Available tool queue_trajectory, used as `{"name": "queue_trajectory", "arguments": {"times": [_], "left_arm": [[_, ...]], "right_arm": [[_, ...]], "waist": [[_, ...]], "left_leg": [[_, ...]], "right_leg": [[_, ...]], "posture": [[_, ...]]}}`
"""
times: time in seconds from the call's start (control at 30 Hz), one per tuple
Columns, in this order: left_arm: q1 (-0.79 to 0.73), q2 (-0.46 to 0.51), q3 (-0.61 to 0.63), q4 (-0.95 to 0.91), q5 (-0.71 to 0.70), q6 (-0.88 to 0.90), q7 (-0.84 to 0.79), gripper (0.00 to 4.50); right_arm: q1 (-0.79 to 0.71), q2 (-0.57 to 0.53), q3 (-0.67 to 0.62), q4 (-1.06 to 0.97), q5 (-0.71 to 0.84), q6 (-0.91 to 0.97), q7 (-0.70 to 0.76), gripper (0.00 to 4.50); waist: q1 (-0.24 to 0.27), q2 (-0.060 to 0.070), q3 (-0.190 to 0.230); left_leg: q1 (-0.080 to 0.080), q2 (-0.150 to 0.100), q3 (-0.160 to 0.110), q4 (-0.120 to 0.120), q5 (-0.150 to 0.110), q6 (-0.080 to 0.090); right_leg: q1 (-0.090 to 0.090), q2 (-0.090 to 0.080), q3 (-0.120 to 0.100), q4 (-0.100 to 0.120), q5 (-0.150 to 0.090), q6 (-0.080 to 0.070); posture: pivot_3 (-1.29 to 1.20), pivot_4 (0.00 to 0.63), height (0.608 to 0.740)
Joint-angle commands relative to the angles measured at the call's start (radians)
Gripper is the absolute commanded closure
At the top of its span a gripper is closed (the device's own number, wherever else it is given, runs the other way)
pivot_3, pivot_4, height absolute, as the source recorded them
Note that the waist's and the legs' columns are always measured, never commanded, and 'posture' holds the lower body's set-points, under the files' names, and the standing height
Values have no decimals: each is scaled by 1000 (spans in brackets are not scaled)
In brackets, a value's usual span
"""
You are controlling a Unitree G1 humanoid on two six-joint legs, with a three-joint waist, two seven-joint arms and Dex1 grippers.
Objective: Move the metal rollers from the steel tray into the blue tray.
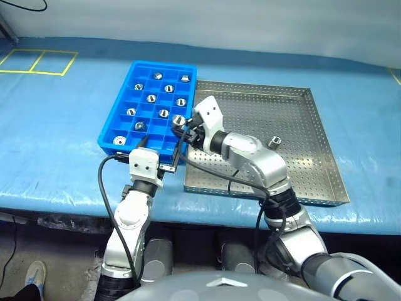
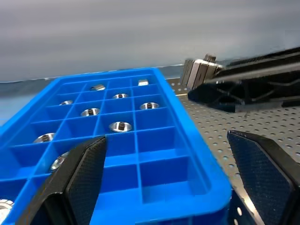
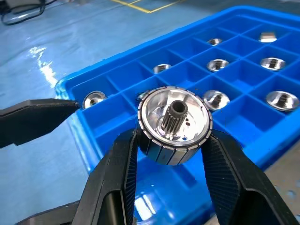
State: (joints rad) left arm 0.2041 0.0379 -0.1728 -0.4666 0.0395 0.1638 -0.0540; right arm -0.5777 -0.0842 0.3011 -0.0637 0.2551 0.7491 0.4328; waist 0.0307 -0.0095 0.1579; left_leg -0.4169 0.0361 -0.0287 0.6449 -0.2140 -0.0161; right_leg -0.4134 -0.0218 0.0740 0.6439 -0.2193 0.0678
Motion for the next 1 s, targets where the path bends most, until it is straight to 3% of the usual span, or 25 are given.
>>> {"name": "queue_trajectory", "arguments": {"times": [0.03,0.37,0.7,0.93,1.0], "left_arm": [[41,-8,-5,-77,20,-28,24,0],[81,-11,4,-112,38,-22,55,0],[70,-12,8,-104,39,-17,60,0],[36,-3,5,-82,28,-8,39,0],[10,2,3,-66,23,-7,26,0]], "right_arm": [[-22,19,32,46,-30,-37,10,2815],[-88,110,73,270,-172,-182,-60,2815],[-61,117,82,280,-183,-149,-15,2815],[-12,114,17,225,-163,-183,-13,560],[12,112,-34,188,-148,-205,-30,560]], "waist": [[11,0,0],[58,0,0],[72,0,0],[68,0,0],[65,0,0]], "left_leg": [[0,0,0,0,0,0],[-2,1,-1,-1,0,-1],[-2,0,-2,-6,-1,-2],[-1,0,-2,-10,-1,-2],[-1,0,-2,-12,-1,-2]], "right_leg": [[0,0,0,0,0,0],[-2,0,-3,0,-1,-2],[-4,0,-4,-1,-3,-4],[-4,-1,-4,-2,-4,-5],[-4,-1,-4,-2,-4,-4]], "posture": [[296,150,740],[363,150,740],[353,150,740],[287,150,740],[259,150,740]]}}
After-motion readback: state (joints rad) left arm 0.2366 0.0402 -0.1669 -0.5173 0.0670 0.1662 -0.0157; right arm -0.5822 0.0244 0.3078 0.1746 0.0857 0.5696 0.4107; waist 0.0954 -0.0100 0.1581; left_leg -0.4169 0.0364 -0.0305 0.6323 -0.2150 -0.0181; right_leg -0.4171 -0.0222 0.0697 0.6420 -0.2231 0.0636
